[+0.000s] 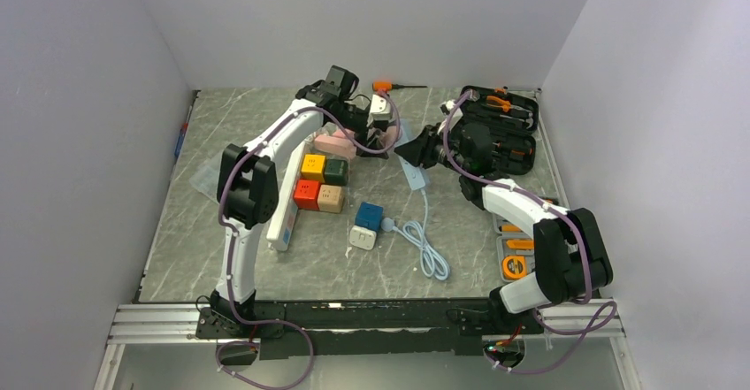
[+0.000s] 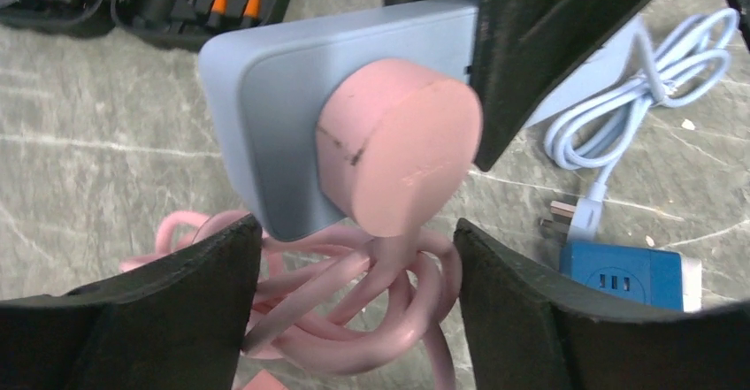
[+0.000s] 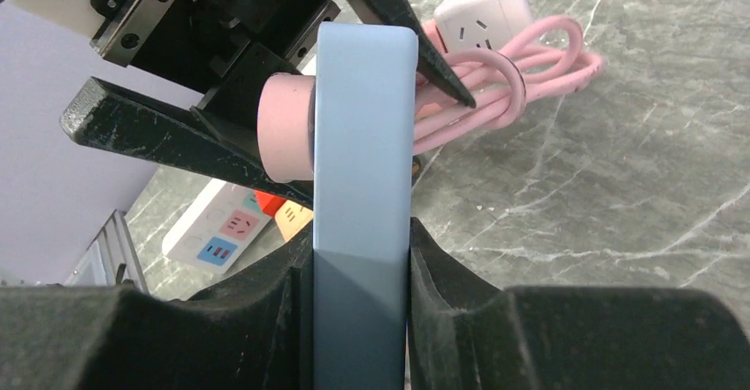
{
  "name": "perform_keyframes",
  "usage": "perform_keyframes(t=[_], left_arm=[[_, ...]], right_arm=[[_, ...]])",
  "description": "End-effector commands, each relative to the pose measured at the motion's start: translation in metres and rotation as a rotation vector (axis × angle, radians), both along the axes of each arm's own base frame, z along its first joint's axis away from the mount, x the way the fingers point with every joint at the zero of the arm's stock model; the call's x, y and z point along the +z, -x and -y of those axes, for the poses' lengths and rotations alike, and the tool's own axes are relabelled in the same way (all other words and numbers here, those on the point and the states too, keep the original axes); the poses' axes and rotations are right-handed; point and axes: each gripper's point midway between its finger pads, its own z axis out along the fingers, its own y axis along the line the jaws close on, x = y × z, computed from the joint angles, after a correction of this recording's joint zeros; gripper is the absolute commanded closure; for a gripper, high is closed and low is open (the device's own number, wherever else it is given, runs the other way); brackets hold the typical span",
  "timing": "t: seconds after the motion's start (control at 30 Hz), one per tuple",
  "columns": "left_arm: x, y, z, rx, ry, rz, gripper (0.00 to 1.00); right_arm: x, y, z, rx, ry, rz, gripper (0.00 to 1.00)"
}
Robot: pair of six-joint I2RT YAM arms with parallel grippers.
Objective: Pull the plug off the socket
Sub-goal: Remove the plug from the socket.
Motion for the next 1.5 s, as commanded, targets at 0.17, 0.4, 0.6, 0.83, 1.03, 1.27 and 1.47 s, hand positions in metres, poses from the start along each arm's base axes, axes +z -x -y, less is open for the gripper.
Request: perform_keyframes(t=[0.17, 0.4, 0.6, 0.83, 1.03, 1.27, 1.47], left_arm=[[0.033, 0.025, -0.002, -0.126, 0.099, 0.033, 0.42], [0.040, 0.040, -0.008, -0.168, 0.103, 0.038, 0.58], [0.044, 0.044, -0.010, -0.174, 0.106, 0.058, 1.00], [0.058, 0.064, -0.017, -0.222, 0.127, 0.106, 1.00], [0.055, 0.083, -0.030, -0.285, 0.099, 0.145, 1.00], [0.052, 0.096, -0.029, -0.340, 0.091, 0.161, 1.00], [0.049, 0.093, -0.026, -0.322, 0.096, 0.138, 1.00]], right_arm=[[0.065, -0.005, -0.019, 0.123, -0.090, 0.265, 1.00], [0.046, -0.011, -0.022, 0.144, -0.057, 0.240, 1.00], [0.036, -0.018, -0.022, 0.136, -0.022, 0.239, 1.00], [0.008, -0.041, -0.006, 0.046, 0.045, 0.168, 1.00], [-0.006, -0.065, 0.026, -0.058, 0.044, 0.128, 1.00], [-0.007, -0.084, 0.039, -0.151, 0.120, 0.140, 1.00], [0.003, -0.073, 0.036, -0.132, 0.077, 0.205, 1.00]])
